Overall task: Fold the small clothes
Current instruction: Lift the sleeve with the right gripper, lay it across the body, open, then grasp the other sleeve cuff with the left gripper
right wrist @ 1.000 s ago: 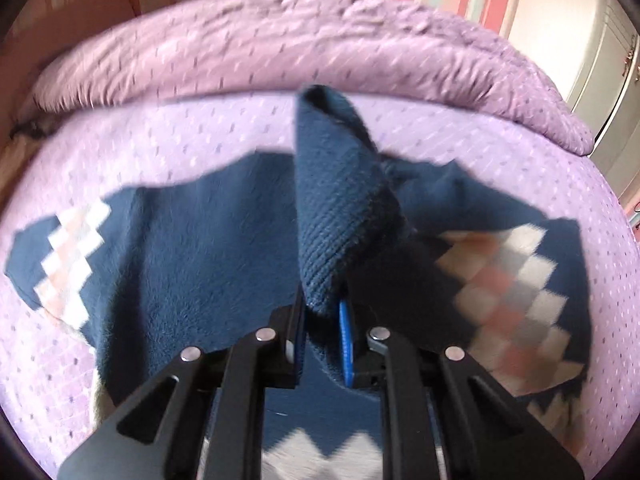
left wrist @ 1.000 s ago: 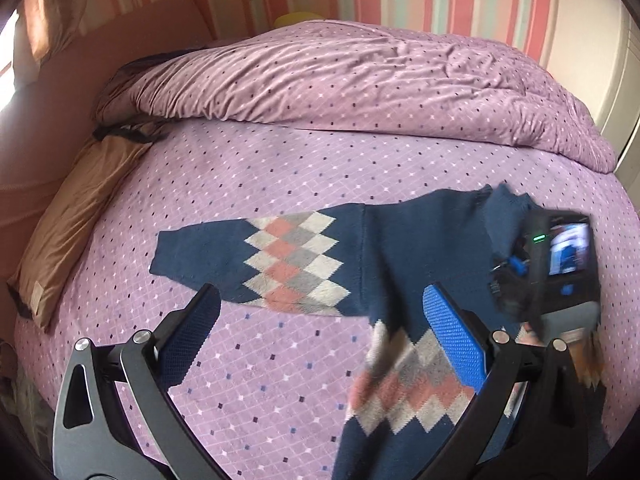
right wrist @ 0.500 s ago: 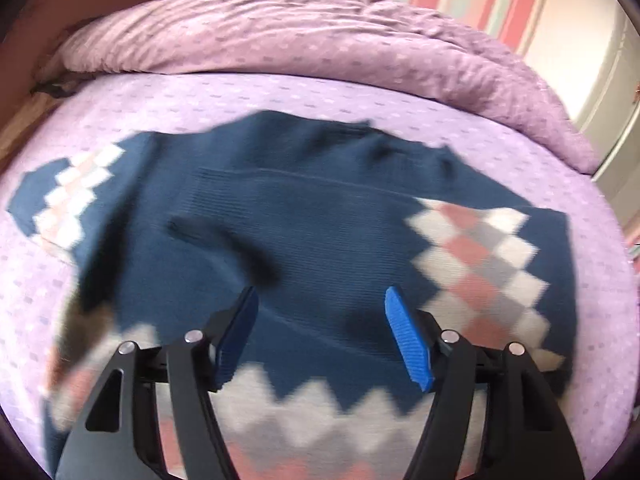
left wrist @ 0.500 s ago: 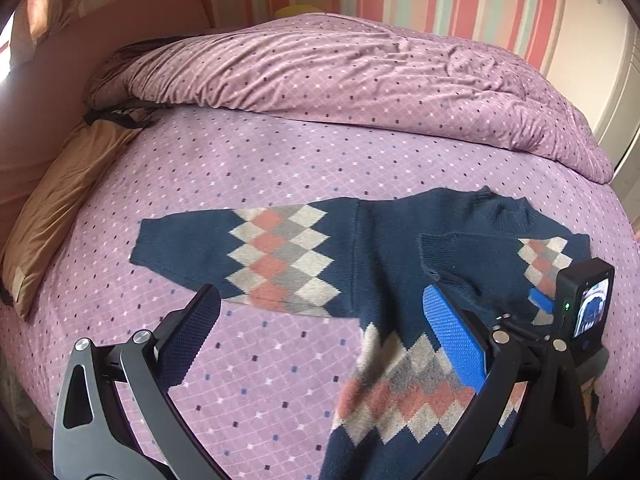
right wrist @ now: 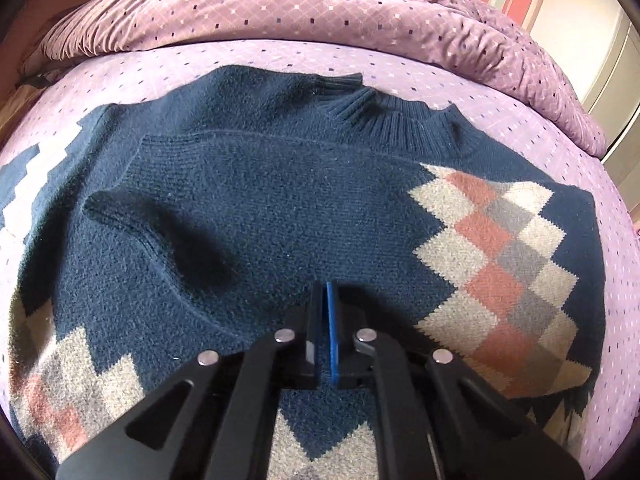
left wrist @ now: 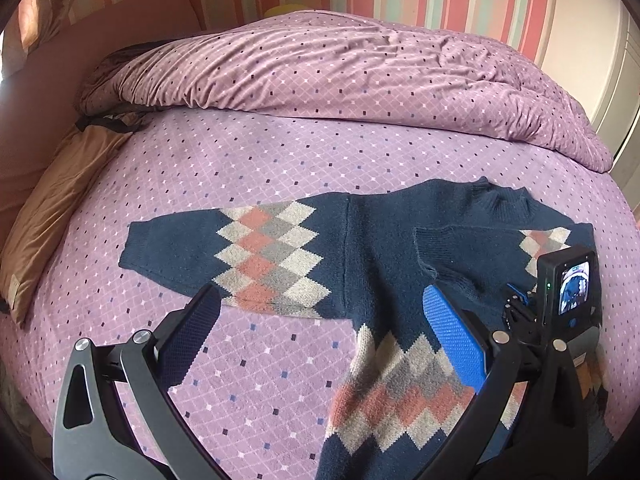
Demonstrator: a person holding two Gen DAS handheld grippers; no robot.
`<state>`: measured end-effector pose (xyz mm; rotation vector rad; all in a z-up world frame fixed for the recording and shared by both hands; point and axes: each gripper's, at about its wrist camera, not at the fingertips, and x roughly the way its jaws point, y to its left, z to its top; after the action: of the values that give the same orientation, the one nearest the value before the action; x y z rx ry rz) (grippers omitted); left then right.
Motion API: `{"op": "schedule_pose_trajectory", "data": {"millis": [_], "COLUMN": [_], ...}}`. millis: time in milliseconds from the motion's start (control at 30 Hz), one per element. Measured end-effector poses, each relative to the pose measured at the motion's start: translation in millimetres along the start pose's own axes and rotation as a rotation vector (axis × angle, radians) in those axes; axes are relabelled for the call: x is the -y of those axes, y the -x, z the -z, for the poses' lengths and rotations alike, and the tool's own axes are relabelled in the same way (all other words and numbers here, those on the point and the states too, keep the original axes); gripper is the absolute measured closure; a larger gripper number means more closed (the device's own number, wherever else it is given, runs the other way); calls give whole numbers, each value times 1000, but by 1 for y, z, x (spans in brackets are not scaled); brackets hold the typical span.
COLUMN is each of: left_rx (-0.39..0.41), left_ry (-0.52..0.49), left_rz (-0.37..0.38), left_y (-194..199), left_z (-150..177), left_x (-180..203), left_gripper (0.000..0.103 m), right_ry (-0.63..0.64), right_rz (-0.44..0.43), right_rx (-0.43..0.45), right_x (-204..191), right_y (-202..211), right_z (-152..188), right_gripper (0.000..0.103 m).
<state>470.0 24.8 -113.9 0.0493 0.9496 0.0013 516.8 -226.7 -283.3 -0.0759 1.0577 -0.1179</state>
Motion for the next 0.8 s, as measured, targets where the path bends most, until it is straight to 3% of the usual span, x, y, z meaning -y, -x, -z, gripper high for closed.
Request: {"op": "schedule_pose_trajectory", "data": {"millis": [200, 300, 367, 500, 567, 800], "left_rx": [2, -1, 0, -2, -3, -35], "left_ry": [7, 14, 18, 37, 45, 60], "left_rz": [-18, -22, -26, -24, -26, -2], "left_y": [1, 0, 0, -2, -3, -25], "left_z": [1, 4, 6, 9, 11, 20], "left_x": [-12, -20, -27, -46, -57, -106], "left_gripper": [3, 3, 3, 3, 3, 3], "right_ry": [-55, -80, -90, -87, -93, -105], "right_rz": [-60, -90, -107, -110, -113, -108], "right_rx": [46, 87, 123, 171, 183, 223], "right_x": [11, 17, 21, 24, 24, 11], "right_y": [32, 63, 87, 132, 150, 201], "right_z": [-1, -1, -1, 0, 1, 9], "right_gripper": [98, 88, 72, 66, 57, 52]}}
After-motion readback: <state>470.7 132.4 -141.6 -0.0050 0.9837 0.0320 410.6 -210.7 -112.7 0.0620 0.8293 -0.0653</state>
